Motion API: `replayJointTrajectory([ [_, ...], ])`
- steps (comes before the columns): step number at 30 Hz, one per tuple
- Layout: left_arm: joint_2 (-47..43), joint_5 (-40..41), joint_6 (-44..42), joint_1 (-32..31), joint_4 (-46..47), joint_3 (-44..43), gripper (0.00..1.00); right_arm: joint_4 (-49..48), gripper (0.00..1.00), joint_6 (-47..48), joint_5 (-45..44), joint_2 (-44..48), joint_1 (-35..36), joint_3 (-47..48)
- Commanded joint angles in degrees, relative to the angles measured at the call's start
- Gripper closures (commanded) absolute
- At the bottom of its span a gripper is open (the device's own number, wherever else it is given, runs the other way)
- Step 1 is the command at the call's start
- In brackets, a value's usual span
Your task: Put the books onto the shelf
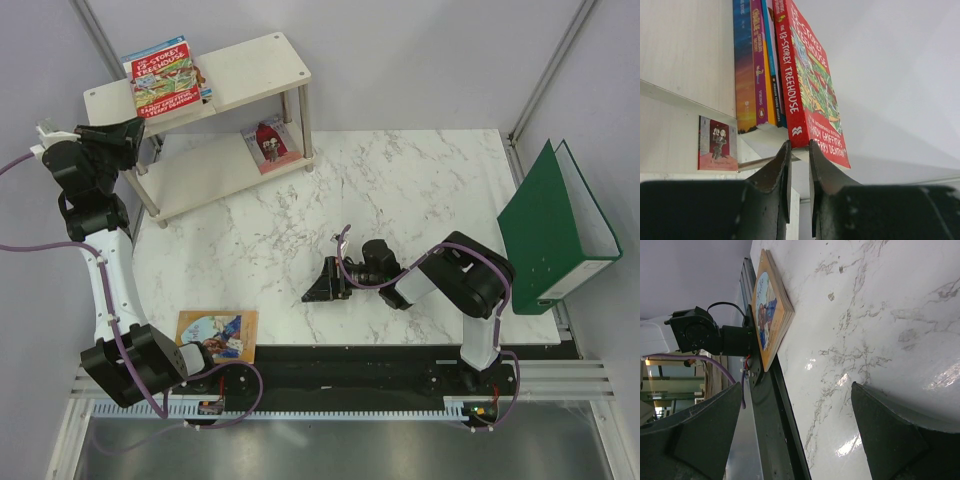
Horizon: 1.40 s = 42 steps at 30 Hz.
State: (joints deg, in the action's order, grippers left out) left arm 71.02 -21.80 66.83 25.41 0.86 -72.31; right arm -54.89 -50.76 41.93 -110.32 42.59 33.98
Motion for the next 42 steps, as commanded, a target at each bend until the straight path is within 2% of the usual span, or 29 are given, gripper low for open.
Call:
replayJointTrajectory([
  [1, -0.63, -6.14, 1.11, -0.01, 4.41, -0.28, 0.78, 14.2, 0.02, 2.78, -3.35, -5.78, 0.48, -3.04],
  [3, -0.54, -6.76, 0.85, -0.01, 4.76, -0.28, 0.76, 14.2, 0.02, 2.78, -3.35, -5.87, 0.39, -2.95],
  [6, -0.71, -6.59, -0.03, 0.08, 5.11, -0.55, 0.64, 14.29, 0.02, 2.86, -3.35, -5.78, 0.48, -3.04],
  [7, -0.62, -6.41, -0.03, 0.08, 5.11, -0.63, 0.52, 14.29, 0.02, 2.86, -3.35, -5.78, 0.39, -3.04],
  [10, 0.07, -6.15, 0.06, 0.08, 4.76, -1.68, 0.45, 14.29, 0.02, 2.86, -3.35, -5.78, 0.39, -3.04],
  [18, 2.8, -5.88, 1.28, 0.08, 5.03, -3.71, 0.43, 14.29, 0.02, 2.77, -3.26, -6.04, 0.48, -2.86],
  [20, 4.11, -6.58, 1.81, 0.08, 5.46, -4.15, 0.51, 14.38, 0.02, 2.86, -3.26, -6.04, 0.39, -2.86],
  [21, 4.47, -7.46, 2.51, 0.08, 6.33, -4.24, 0.61, 14.38, 0.02, 2.86, -3.26, -6.22, 0.48, -2.86],
  [23, 5.0, -8.16, 3.13, 0.08, 7.22, -3.98, 0.73, 14.29, 0.02, 2.78, -3.26, -6.31, 0.39, -2.77],
  [24, 4.83, -8.17, 3.39, 0.08, 7.57, -3.63, 0.83, 14.29, 0.02, 2.77, -3.26, -6.22, 0.39, -2.78],
  [28, 3.69, -8.17, 3.05, 0.08, 7.75, -3.1, 0.95, 14.29, 0.02, 2.77, -3.26, -6.22, 0.39, -2.78],
  [31, 2.11, -7.82, 3.04, 0.08, 7.57, -2.22, 0.98, 14.38, 0.02, 2.77, -3.17, -6.31, 0.48, -2.78],
  [42, -2.2, -6.24, 5.68, 0.08, 8.98, 0.86, 0.98, 14.38, 0.02, 2.86, -3.17, -6.31, 0.48, -2.86],
])
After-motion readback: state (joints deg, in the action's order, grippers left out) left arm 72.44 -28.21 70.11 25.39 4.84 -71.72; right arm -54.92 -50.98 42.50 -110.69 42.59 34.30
